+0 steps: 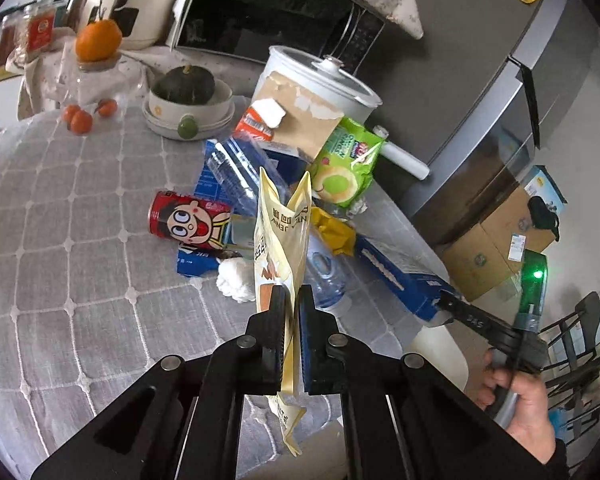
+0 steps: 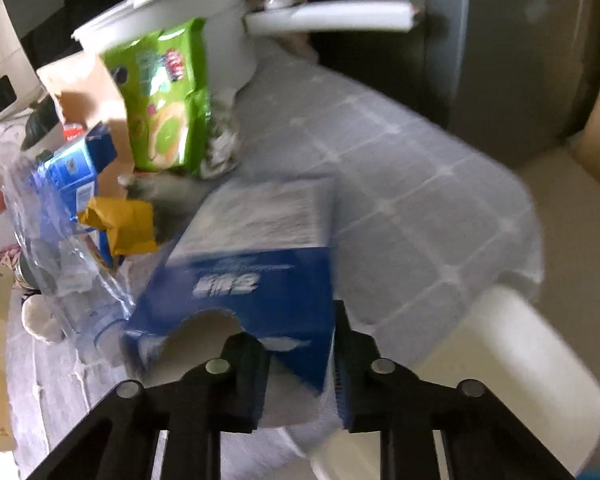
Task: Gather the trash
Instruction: 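Carry the bread bag and blue box to the white bin and release both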
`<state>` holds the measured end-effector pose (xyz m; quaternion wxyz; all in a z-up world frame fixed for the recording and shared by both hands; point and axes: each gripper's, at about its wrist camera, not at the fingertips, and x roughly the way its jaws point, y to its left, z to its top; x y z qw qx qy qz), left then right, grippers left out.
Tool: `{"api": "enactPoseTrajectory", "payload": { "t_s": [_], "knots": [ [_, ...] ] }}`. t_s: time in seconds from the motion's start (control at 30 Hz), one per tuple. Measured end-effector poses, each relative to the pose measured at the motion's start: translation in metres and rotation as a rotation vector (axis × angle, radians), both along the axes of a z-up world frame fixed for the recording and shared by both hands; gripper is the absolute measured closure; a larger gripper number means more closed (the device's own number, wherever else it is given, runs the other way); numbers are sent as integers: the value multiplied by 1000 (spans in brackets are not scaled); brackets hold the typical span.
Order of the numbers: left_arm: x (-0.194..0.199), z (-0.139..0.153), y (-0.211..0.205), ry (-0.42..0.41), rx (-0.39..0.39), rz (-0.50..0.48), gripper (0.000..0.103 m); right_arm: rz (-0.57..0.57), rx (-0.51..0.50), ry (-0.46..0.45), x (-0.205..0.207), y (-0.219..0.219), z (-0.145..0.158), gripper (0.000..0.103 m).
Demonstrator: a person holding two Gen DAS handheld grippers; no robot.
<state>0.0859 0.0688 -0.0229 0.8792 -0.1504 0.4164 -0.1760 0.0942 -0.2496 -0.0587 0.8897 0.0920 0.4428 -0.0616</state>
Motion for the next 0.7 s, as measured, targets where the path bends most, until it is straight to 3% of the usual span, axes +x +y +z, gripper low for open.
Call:
{"api": "enactPoseTrajectory", "payload": {
  "t_s": [0.13,0.33,0.53,0.7],
  "knots": [
    [-5,3,-8,-10,-2,-14,97,2,12,-8,-16,-16,9,84],
    [-11,8,-32,-31,-9,-68,97,-50,115,-33,-43,-45,23,86],
    [-17,13,-70,-40,-47,-156,97,-98,74,-82,-79,-73,50,87],
    [-23,16,-111,-46,-54,-239,97,-128,54,-70,-109,-96,58,87]
  ]
}}
